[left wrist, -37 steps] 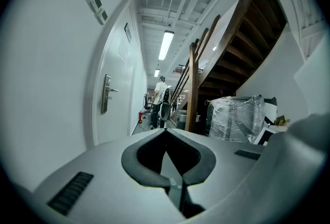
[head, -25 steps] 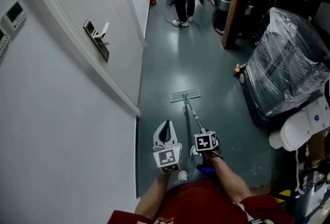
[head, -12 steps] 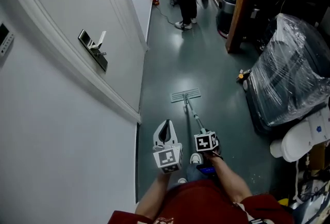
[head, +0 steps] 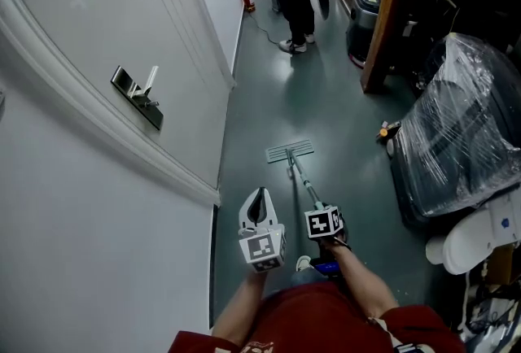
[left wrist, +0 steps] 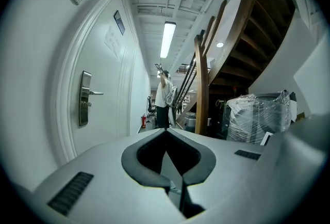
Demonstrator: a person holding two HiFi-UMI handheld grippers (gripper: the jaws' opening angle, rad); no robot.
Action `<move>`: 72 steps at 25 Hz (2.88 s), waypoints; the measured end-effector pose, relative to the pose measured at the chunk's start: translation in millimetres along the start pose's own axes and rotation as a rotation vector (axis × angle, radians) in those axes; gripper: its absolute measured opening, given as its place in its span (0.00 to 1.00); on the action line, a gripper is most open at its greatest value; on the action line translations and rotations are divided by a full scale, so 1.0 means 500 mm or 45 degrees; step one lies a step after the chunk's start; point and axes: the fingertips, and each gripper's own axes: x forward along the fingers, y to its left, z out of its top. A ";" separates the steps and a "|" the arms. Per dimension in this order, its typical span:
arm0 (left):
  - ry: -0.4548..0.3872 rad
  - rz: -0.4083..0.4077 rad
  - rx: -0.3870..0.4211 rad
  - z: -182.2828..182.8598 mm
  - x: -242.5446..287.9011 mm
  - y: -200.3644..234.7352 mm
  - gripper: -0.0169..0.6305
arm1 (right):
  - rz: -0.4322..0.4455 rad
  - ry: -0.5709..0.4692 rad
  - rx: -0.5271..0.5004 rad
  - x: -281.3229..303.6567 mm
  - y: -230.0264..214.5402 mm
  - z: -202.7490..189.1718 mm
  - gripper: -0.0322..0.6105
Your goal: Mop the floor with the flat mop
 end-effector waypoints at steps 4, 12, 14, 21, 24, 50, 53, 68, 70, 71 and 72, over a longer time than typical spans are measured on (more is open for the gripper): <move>-0.001 0.024 -0.009 0.007 0.059 -0.016 0.05 | 0.017 -0.004 -0.024 0.031 -0.033 0.045 0.23; -0.017 0.063 0.008 0.025 0.130 0.001 0.05 | -0.004 -0.006 -0.042 0.082 -0.036 0.131 0.23; -0.019 0.063 0.009 0.024 0.155 0.013 0.05 | -0.003 -0.008 -0.047 0.099 -0.028 0.154 0.23; -0.011 0.023 -0.002 0.031 0.259 0.066 0.05 | -0.007 -0.005 -0.018 0.156 -0.022 0.239 0.23; -0.016 0.010 -0.010 0.040 0.306 0.095 0.05 | -0.016 -0.003 -0.013 0.179 -0.012 0.285 0.23; -0.033 -0.065 -0.048 0.082 0.598 0.361 0.05 | -0.079 0.008 0.062 0.362 0.076 0.587 0.23; -0.045 -0.061 -0.030 0.104 0.618 0.373 0.05 | -0.079 0.007 0.063 0.376 0.082 0.610 0.23; -0.014 -0.062 -0.039 0.097 0.815 0.332 0.05 | -0.053 -0.001 0.040 0.464 -0.006 0.752 0.23; -0.014 -0.055 -0.039 0.102 0.847 0.328 0.05 | -0.049 -0.004 0.031 0.479 -0.021 0.778 0.23; -0.013 -0.051 -0.039 0.104 0.864 0.326 0.05 | -0.047 -0.006 0.028 0.487 -0.028 0.791 0.23; -0.010 -0.048 -0.037 0.105 0.880 0.324 0.05 | -0.045 -0.005 0.026 0.496 -0.035 0.802 0.23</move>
